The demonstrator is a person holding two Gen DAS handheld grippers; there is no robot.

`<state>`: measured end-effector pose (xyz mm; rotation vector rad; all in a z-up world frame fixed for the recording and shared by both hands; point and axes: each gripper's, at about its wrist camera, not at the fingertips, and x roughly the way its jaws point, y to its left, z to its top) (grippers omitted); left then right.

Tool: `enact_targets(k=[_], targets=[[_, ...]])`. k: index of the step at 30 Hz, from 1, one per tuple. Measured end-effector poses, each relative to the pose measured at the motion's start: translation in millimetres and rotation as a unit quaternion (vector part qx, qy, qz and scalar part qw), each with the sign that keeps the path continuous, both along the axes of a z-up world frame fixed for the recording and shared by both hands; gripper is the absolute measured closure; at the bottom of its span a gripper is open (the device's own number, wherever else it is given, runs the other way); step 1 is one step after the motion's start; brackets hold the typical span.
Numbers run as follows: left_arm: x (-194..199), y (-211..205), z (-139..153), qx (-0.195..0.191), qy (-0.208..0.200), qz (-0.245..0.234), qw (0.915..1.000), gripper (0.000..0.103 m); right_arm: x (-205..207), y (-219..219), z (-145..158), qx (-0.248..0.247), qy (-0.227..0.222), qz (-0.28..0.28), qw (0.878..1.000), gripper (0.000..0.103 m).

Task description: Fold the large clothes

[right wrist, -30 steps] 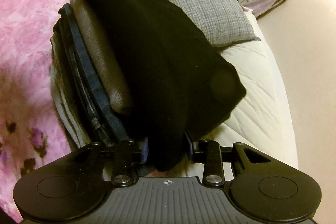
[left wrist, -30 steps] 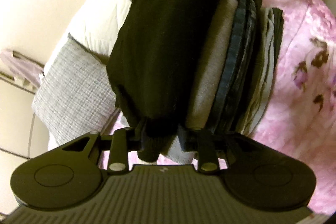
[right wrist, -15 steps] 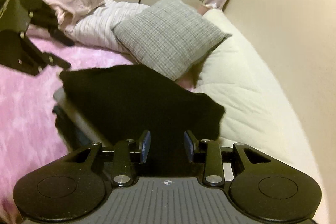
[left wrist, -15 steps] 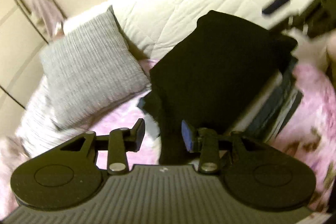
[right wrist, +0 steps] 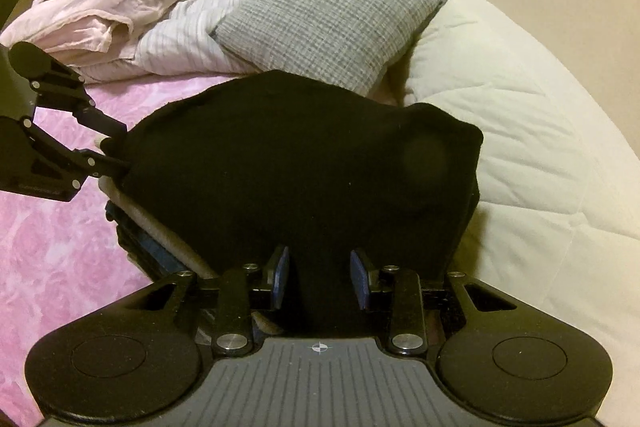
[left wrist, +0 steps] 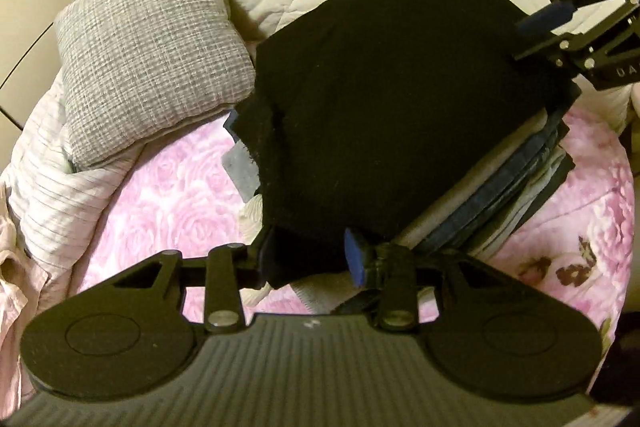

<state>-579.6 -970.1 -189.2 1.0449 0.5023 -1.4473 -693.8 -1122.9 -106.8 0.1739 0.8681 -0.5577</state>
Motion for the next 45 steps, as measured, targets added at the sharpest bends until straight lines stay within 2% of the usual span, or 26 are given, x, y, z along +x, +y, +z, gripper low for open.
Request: enact_targets(k=[12, 15, 18, 20, 23, 26, 28, 31, 33, 37, 41, 45], targets=[[-2.3, -2.3, -1.5, 0.006, 0.002, 0.018, 0.9998, 0.070, -3.3, 3.5, -1.1, -0.003, -0.007, -0.002, 1.000, 0.072], [-1.7, 0.3, 0.4, 0.010, 0.002, 0.030, 0.9995, 0.066, -4.4, 1.8, 0.5, 0.003, -0.007, -0.006, 1.000, 0.070], [0.9, 4.1, 2.7, 0.011, 0.008, 0.049, 0.9987, 0.058, -6.6, 0.9, 1.9, 0.007, -0.008, -0.018, 1.000, 0.064], [2.2, 10.0, 5.1, 0.010, 0.010, 0.058, 0.9982, 0.053, -9.0, 0.4, 3.0, 0.007, -0.008, -0.037, 0.999, 0.050], [3.5, 24.2, 9.4, 0.006, 0.017, 0.071, 0.9973, 0.046, -16.2, -0.6, 4.4, 0.021, -0.008, -0.068, 0.997, 0.043], [6.1, 39.9, 14.3, 0.001, 0.029, 0.090, 0.9955, 0.038, -23.7, 6.7, 6.9, 0.038, 0.008, -0.084, 0.996, 0.041], [7.9, 52.4, 18.1, -0.003, 0.045, 0.103, 0.9937, 0.036, -29.6, 18.2, 9.5, 0.044, 0.021, -0.093, 0.994, 0.041], [8.9, 70.8, 26.8, -0.011, 0.062, 0.114, 0.9914, 0.026, -43.5, 38.3, 18.7, 0.057, 0.007, -0.125, 0.990, 0.039], [7.3, 86.7, 34.4, -0.019, 0.075, 0.117, 0.9900, 0.018, -52.6, 53.5, 25.0, 0.066, -0.003, -0.157, 0.985, 0.038], [6.5, 118.3, 47.2, -0.033, 0.092, 0.108, 0.9893, 0.012, -65.2, 88.6, 35.8, 0.081, -0.021, -0.218, 0.972, 0.033], [9.9, 155.8, 62.7, -0.054, 0.108, 0.115, 0.9860, 0.001, -67.7, 133.0, 48.8, 0.097, -0.028, -0.260, 0.960, 0.028], [15.3, 200.7, 78.7, -0.068, 0.126, 0.136, 0.9803, 0.001, -64.5, 180.4, 66.7, 0.098, -0.028, -0.290, 0.952, 0.023]])
